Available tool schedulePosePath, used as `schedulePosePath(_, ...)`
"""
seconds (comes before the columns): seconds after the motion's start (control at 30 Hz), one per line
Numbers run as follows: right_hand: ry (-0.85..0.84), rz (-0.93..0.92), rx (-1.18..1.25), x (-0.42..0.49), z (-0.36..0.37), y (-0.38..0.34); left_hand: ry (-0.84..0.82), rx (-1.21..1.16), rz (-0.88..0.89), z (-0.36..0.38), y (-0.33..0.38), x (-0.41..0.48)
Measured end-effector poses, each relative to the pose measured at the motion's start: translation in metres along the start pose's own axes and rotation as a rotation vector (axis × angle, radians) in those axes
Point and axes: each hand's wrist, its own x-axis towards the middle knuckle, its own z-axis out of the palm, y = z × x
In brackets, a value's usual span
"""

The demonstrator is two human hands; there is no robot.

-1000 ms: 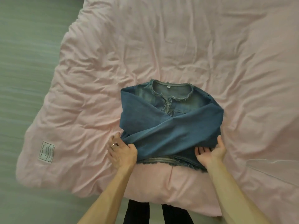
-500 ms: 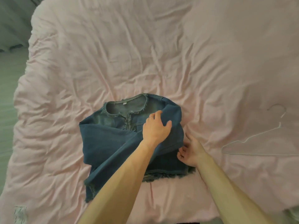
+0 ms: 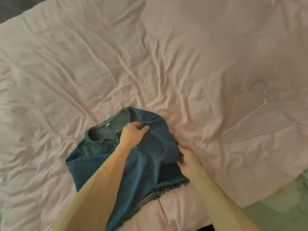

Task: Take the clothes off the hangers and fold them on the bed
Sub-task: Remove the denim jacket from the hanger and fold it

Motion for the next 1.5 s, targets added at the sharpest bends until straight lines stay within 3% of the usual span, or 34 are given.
schedulePosePath(0.17,0.087,-0.035,0.003,-0.006,0.01,0.012,0.015,-0.065,-0.064,-0.001,-0.031,-0.015)
schedulePosePath(0.33,0.03,0.071,0.042,-0.013,0.009,0.006,-0.196,-0.068,-0.18,-0.008,-0.041,-0.005)
schedulePosePath(0.47,-0.043,0.134,-0.114,-0.016,0.011,-0.01,-0.431,-0.161,-0.279,-0.021,-0.02,0.001)
schedulePosePath(0.53,-0.084,0.155,-0.221,-0.013,0.014,-0.015,-0.472,-0.24,-0.333,-0.025,-0.004,0.005)
schedulePosePath(0.77,-0.076,0.223,-0.141,0.008,0.022,0.002,-0.227,-0.129,-0.121,-0.012,0.02,0.045)
schedulePosePath(0.9,-0.135,0.216,-0.023,0.007,0.02,0.019,-0.336,-0.228,-0.215,-0.007,0.023,0.049)
schedulePosePath(1.07,-0.122,0.195,-0.062,0.013,0.024,0.027,-0.362,-0.24,-0.259,-0.013,0.019,0.05)
schedulePosePath(1.17,-0.132,0.195,0.002,0.014,0.026,0.015,-0.306,-0.243,-0.161,-0.016,0.013,0.053)
schedulePosePath(1.27,-0.067,0.217,0.005,0.019,0.028,0.014,-0.217,-0.083,-0.063,-0.02,0.005,0.054)
schedulePosePath(1.4,0.031,0.222,-0.065,0.023,0.03,0.032,-0.178,0.071,-0.149,-0.026,-0.019,0.055)
schedulePosePath(1.5,0.064,0.156,-0.183,0.03,0.032,0.033,-0.157,-0.126,-0.283,-0.027,-0.027,0.055)
